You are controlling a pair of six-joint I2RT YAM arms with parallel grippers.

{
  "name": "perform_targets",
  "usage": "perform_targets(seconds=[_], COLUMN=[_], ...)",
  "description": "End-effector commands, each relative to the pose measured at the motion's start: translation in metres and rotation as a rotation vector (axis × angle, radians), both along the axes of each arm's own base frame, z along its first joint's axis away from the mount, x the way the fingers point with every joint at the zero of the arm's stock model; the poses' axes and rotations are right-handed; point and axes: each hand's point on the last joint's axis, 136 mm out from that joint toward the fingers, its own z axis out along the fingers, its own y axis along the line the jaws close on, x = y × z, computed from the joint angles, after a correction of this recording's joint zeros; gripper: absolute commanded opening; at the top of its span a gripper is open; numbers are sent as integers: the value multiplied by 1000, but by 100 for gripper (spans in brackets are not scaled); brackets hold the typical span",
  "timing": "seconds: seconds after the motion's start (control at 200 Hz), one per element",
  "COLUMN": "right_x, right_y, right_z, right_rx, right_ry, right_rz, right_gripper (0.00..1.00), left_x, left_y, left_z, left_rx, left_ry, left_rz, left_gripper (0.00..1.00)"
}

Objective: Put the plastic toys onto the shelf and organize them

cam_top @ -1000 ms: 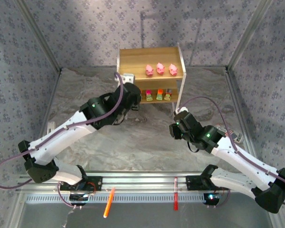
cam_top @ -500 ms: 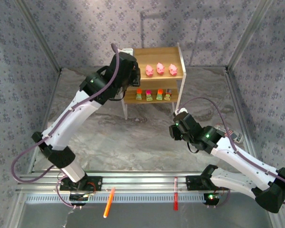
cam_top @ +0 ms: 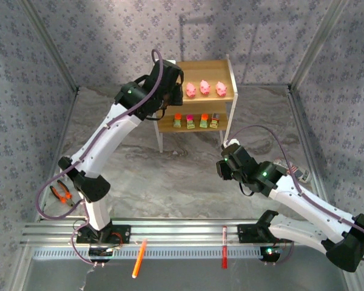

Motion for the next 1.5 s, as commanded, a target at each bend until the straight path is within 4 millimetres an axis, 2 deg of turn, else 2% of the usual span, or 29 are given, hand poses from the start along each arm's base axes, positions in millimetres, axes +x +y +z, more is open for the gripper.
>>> perform_targets(seconds=[0.0,0.66,1.194,1.494], right_x=[0,0,4,3], right_y=[-3,-4,-4,-5], right_z=[3,2,4,3], right_rx=[4,5,11,14], right_ry=[-23,-23,-25,-22], right_rz=[-6,-11,-11,-14], right_gripper=[35,35,35,35], left_x=[2,14,18,18], left_y=[5,5,1,1], left_z=[9,-1,-6,-3], left_rx=[-13,35,46,37], left_ry=[-8,13,25,17], left_rz=[14,38,34,37], left_gripper=[27,29,35,42])
